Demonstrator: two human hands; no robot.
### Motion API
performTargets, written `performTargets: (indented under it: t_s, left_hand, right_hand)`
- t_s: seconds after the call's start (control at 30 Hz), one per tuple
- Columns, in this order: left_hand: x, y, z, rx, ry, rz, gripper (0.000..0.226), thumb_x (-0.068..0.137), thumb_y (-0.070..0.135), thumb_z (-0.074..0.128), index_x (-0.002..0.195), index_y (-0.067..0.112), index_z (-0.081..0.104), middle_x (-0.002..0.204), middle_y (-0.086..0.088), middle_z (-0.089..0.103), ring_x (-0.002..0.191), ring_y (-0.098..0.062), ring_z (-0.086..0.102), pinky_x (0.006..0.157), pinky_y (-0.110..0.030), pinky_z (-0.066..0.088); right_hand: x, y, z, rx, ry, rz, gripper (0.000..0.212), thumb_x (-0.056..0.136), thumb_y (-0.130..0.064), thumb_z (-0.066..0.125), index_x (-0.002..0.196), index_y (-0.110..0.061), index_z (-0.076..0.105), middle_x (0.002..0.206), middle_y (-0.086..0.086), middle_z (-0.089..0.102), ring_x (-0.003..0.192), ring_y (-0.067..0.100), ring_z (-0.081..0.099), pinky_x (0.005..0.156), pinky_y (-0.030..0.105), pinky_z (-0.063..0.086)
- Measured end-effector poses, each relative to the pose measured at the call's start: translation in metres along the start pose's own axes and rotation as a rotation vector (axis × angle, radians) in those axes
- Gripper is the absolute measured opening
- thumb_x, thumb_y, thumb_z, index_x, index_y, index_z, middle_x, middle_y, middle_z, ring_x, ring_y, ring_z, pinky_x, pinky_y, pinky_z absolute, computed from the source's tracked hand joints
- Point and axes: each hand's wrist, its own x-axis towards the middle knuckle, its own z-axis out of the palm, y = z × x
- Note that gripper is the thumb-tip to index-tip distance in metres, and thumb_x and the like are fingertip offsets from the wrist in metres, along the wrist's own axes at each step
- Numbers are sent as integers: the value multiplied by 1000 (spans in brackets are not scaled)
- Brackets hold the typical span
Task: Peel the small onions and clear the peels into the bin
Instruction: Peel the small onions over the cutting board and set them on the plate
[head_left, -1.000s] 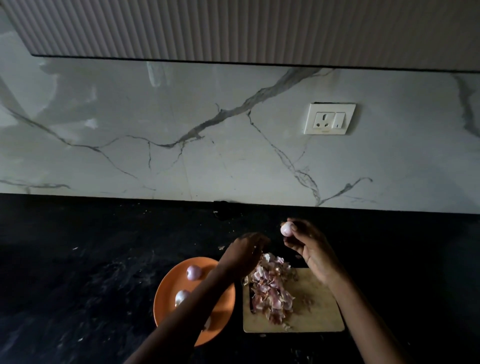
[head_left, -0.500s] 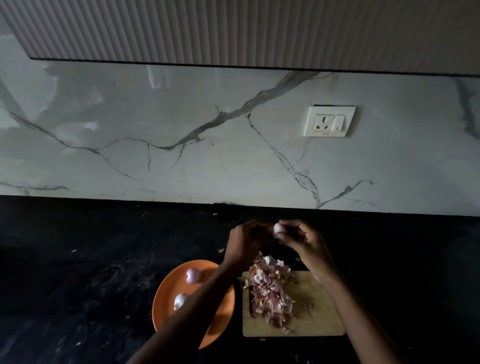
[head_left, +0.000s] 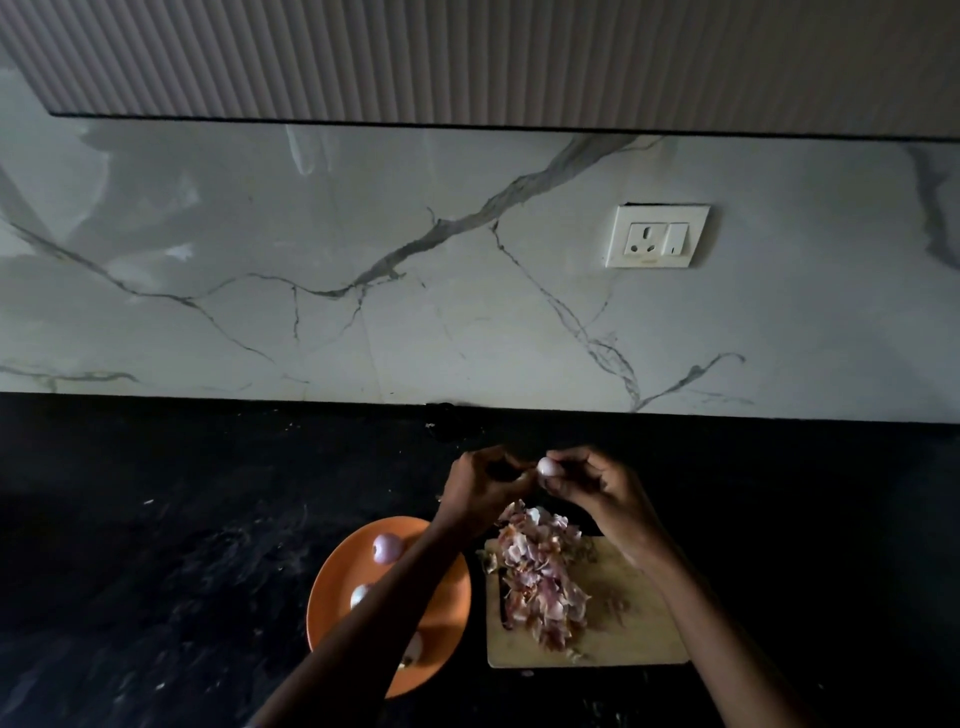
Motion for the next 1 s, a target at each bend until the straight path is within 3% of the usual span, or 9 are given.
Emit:
performTargets:
  t_s: [0.13, 0.23, 0.33, 0.47, 0.53, 0.6, 0.7, 0.83, 1.0]
  left_hand:
    - [-1, 3, 1, 23, 34, 16, 8, 82, 29, 81, 78, 27, 74, 73, 7, 74, 64, -1, 67, 62, -33, 54]
    - [-3, 4, 2, 52, 96, 30, 12, 80, 31, 82, 81, 20, 75, 71, 8, 73, 63, 0, 67, 56, -26, 51]
    - [-4, -5, 2, 35, 127, -43, 10, 82, 24, 78, 78, 26, 70, 71, 9, 71, 64, 1, 66, 56, -18, 49]
    - [-6, -19, 3, -23, 14, -123, 11, 97, 22, 62, 87, 23, 59, 78, -1, 71, 64, -10, 68, 61, -32, 54]
    - [-7, -16, 5, -23, -32, -114, 13, 101, 25, 56, 90, 19, 57, 76, -1, 69, 64, -13, 66, 63, -38, 54]
    - [-6, -10, 6, 58, -68, -93, 23, 102, 33, 53, 85, 19, 58, 71, 5, 64, 59, -7, 60, 62, -33, 50]
    - [-3, 0, 7, 103, -95, -39, 20, 100, 35, 58, 89, 19, 66, 78, 6, 65, 63, 2, 56, 62, -23, 43]
    - [-1, 12, 9, -120, -63, -18, 17, 94, 32, 67, 105, 21, 73, 87, 11, 74, 77, 5, 67, 69, -15, 51]
    - [1, 14, 13, -205, 8, -24, 4, 87, 28, 77, 88, 29, 73, 80, 8, 75, 75, -2, 70, 67, -22, 53]
  right_hand:
    - [1, 0, 2, -21, 8, -12, 30, 79, -8, 79, 108, -12, 71, 107, 4, 76, 106, 18, 71, 87, 24, 55]
    - [0, -2, 3, -54, 4, -38, 30, 80, -10, 79, 109, -11, 71, 108, 2, 76, 106, 16, 71, 88, 23, 55]
    - [0, -7, -1, 16, 50, -42, 36, 77, -15, 78, 112, -12, 70, 109, 6, 76, 106, 17, 70, 89, 26, 56]
    - [1, -9, -11, 121, 80, 5, 32, 84, 0, 72, 115, -10, 68, 106, 4, 76, 104, 15, 70, 82, 23, 57]
    - [1, -9, -12, 192, 79, 28, 32, 84, -2, 71, 115, -9, 67, 107, 7, 75, 105, 19, 70, 83, 26, 59]
    - [0, -8, -12, 233, 78, 45, 35, 81, -9, 71, 115, -8, 66, 110, 10, 74, 108, 22, 69, 87, 30, 59]
    - [-1, -6, -12, 167, 58, 41, 41, 78, -12, 73, 118, -8, 65, 115, 10, 73, 113, 23, 67, 95, 34, 57]
    - [-1, -3, -12, 113, 33, 24, 35, 79, 4, 75, 109, -12, 67, 116, 5, 74, 114, 22, 67, 92, 25, 54]
    - [2, -2, -9, 26, 22, -32, 37, 76, 10, 76, 104, -13, 68, 118, 0, 73, 114, 18, 67, 99, 36, 52]
